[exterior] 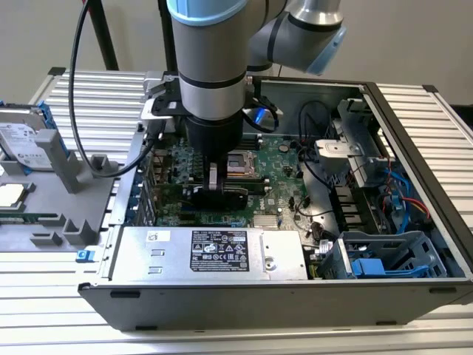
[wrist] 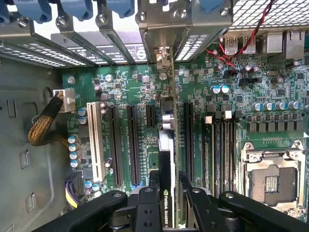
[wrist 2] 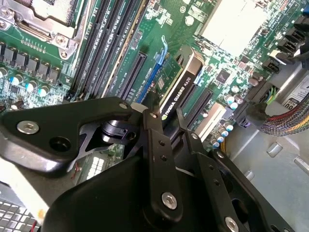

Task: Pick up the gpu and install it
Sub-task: 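Insert the gpu into the slot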

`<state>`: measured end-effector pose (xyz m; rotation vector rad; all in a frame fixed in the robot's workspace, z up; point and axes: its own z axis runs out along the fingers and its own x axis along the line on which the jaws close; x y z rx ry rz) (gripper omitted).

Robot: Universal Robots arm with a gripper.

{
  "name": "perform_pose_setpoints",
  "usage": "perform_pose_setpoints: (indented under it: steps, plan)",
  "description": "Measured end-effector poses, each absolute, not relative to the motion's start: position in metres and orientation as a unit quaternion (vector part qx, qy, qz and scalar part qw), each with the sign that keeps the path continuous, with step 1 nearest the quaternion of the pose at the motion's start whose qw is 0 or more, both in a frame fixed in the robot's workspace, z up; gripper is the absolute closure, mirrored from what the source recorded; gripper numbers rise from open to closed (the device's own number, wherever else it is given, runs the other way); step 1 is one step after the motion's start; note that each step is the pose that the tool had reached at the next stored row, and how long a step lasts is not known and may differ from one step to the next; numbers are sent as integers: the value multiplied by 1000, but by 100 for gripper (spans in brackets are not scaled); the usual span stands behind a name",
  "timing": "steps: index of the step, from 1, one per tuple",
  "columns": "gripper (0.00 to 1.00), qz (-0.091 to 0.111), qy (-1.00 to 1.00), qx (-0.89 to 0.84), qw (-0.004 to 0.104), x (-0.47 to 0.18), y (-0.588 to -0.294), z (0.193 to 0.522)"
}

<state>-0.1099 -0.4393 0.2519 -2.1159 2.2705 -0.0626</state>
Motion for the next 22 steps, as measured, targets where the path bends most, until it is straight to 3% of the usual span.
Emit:
perform_pose_setpoints:
  steps: [22]
  plan:
    - [100,-20,731,-681,18,-111,-439,242]
